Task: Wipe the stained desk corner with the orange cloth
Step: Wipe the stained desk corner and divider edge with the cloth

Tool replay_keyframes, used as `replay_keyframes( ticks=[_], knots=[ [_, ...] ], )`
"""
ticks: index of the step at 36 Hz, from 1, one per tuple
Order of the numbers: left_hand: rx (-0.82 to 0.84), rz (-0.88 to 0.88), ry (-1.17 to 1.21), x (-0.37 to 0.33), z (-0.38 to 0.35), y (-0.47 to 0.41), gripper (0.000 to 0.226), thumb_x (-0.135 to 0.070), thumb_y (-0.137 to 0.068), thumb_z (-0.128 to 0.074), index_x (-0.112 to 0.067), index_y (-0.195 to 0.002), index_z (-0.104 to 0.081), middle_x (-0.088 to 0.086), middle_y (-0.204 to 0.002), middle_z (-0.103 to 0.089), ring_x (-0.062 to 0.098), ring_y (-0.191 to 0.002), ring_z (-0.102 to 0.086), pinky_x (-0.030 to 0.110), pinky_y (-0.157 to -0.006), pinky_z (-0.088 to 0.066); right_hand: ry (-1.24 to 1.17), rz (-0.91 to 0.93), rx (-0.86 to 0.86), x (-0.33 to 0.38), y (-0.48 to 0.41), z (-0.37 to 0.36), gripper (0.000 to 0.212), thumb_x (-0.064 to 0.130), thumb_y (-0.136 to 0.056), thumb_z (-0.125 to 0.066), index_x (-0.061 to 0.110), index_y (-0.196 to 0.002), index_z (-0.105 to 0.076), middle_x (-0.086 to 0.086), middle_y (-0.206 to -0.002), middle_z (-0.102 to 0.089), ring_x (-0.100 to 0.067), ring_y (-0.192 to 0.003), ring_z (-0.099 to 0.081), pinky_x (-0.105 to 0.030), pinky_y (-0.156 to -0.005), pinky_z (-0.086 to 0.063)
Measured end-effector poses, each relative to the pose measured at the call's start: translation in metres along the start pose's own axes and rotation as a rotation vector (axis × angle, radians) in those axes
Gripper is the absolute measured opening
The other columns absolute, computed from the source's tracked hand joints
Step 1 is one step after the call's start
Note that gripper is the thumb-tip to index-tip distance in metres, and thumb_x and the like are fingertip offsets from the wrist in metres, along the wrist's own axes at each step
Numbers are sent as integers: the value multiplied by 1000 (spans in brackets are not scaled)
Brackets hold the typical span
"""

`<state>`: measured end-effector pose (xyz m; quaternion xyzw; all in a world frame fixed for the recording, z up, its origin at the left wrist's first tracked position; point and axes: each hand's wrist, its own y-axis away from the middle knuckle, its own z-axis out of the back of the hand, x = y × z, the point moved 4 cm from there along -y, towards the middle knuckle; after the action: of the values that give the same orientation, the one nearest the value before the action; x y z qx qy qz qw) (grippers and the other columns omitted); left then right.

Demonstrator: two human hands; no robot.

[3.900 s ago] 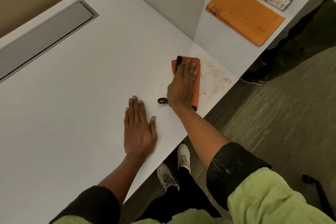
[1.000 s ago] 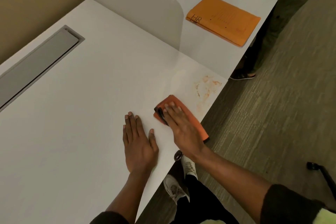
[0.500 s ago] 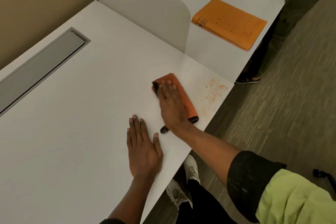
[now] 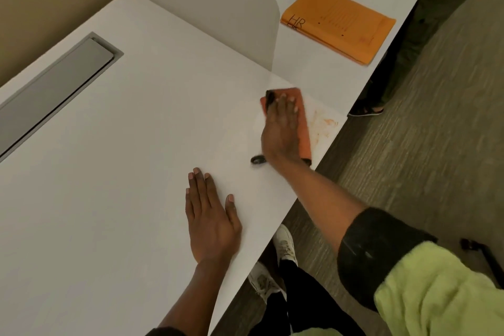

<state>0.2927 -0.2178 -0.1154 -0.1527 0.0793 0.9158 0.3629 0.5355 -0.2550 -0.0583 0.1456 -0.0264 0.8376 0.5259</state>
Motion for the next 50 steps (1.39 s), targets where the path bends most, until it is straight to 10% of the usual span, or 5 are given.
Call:
replay_keyframes(
  ticks=[7,16,28,50],
  knots=[
    [5,2,22,0,0,0,72,-47,-117,-27,-16,-177,-2,-1,-186,10,15,-172,11,43,-140,-5,28,254,100,-11,91,-14,76,3,-87,-4,-4,-160,-24,-25,-169,-16,-39,-160,-9,-51,-130,-12],
    [8,5,18,-2,4,-1,71,-46,-116,-27,-13,-177,-9,1,-186,4,15,-172,11,42,-140,-5,41,114,15,-27,23,2,64,-3,-99,-36,-1,-161,-23,-22,-169,-22,-33,-160,-13,-45,-131,-11],
    [7,6,27,-3,6,0,72,-45,-116,-27,-11,-177,-10,2,-186,3,15,-172,10,43,-140,-5,135,197,139,-33,109,-3,71,10,-92,-9,-3,-160,-21,-27,-169,-14,-40,-159,-11,-51,-130,-13],
    [32,3,38,-4,8,0,74,-50,-115,-23,-12,-177,-8,2,-186,6,15,-172,13,41,-140,-1,-26,248,49,-63,82,13,78,-14,-88,-53,2,-160,-27,-20,-170,-20,-33,-160,-12,-42,-132,-6]
  ],
)
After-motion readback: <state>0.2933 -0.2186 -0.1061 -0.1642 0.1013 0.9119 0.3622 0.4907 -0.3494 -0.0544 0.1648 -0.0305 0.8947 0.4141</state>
